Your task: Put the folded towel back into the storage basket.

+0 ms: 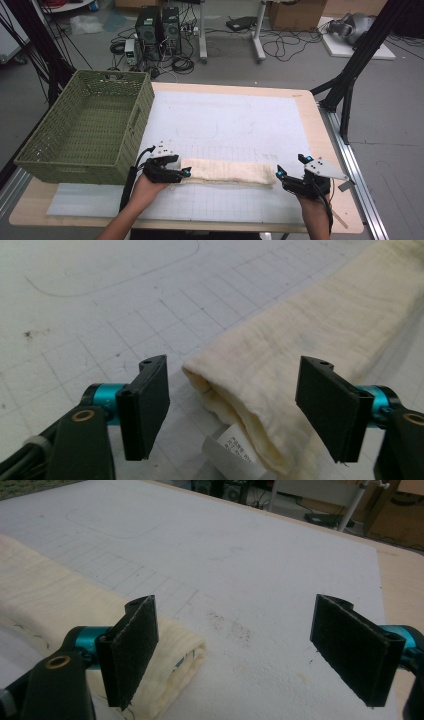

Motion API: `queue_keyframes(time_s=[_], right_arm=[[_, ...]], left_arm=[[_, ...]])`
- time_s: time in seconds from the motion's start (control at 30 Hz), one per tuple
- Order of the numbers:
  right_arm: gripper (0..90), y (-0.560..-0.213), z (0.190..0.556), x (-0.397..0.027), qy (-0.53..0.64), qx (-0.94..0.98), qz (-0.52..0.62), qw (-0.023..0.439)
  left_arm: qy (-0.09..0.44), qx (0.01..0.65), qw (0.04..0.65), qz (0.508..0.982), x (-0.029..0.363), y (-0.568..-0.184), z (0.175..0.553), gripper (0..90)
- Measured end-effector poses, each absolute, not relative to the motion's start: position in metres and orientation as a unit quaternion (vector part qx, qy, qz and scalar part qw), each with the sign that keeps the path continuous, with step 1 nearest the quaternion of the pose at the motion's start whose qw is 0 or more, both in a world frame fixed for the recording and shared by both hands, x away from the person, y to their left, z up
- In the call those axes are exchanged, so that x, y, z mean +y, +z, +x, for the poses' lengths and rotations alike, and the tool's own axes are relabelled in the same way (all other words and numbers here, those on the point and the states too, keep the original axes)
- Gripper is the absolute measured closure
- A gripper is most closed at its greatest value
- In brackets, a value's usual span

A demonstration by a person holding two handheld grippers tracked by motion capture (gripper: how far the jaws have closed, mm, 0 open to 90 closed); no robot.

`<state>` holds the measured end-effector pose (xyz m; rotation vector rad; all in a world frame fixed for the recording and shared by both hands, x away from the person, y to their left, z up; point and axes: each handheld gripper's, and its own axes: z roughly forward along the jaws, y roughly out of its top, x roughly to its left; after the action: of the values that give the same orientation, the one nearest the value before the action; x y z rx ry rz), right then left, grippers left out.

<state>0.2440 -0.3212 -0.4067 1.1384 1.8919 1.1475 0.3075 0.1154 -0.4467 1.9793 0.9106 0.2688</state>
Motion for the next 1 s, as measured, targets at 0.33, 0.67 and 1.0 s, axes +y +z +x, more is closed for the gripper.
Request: queue_keyframes(time_s=[0.33, 0.67, 1.0], right_arm=[[17.8, -0.407, 0.244, -0.322, 0.435, 0.723, 0.432, 0.320], [17.8, -0.407, 0.244, -0.322, 0.434, 0.722, 0.433, 0.320], [17.3, -0.410, 0.246, -0.322, 0.430, 0.725, 0.439, 0.311]], left_arm=[[0.107, 0.330, 0.432, 0.832, 0.108, -0.450, 0.299, 54.1], [0.100, 0.314, 0.450, 0.830, 0.108, -0.450, 0.294, 78.8], [0.102, 0.307, 0.513, 0.795, 0.118, -0.440, 0.289, 79.9]])
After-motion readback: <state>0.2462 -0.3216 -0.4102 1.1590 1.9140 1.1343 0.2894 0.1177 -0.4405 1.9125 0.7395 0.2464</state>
